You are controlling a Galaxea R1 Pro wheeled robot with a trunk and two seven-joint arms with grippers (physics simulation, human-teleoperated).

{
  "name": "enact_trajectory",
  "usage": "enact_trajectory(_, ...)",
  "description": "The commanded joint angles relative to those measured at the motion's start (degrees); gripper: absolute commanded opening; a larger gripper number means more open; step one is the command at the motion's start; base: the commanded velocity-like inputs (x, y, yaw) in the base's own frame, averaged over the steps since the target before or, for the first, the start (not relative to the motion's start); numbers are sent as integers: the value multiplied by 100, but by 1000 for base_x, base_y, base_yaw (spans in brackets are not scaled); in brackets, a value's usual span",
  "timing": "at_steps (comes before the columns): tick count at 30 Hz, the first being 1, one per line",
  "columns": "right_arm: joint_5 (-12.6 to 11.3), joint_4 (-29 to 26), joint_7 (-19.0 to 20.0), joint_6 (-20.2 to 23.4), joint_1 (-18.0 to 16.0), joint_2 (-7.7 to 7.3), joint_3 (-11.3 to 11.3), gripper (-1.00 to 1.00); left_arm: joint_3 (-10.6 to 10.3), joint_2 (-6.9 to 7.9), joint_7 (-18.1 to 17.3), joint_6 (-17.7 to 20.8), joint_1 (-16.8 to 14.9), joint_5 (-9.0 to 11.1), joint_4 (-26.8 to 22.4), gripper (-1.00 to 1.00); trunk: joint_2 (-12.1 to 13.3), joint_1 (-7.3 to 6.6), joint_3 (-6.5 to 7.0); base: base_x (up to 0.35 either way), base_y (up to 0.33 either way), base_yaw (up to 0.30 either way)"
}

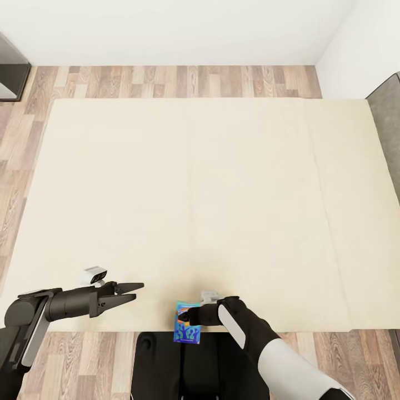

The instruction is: Put all the toys in the child's room - the three board games (two on the bed and one on the table), the two jigsaw puzzles on the table, and the tennis ball on the table - inside the toy box on the table in the child's room.

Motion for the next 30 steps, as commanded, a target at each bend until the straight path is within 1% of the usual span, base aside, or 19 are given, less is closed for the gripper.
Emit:
enact_trajectory(1, 18, -2, 19, 26, -2, 0, 3, 100, 0, 2, -21, 61, 0, -2, -2, 100, -9, 3, -8, 0, 2, 0)
enact_trajectory(11, 13, 6, 22, 119, -6, 0, 2, 100, 0, 2, -21, 60, -1, -2, -2, 100, -9, 3, -42, 0, 0, 0)
enact_trajectory(30, 14, 6, 22, 137, -4, 0, 2, 100, 0, 2, -21, 60, -1, -6, -2, 100, -9, 3, -109, 0, 6, 0)
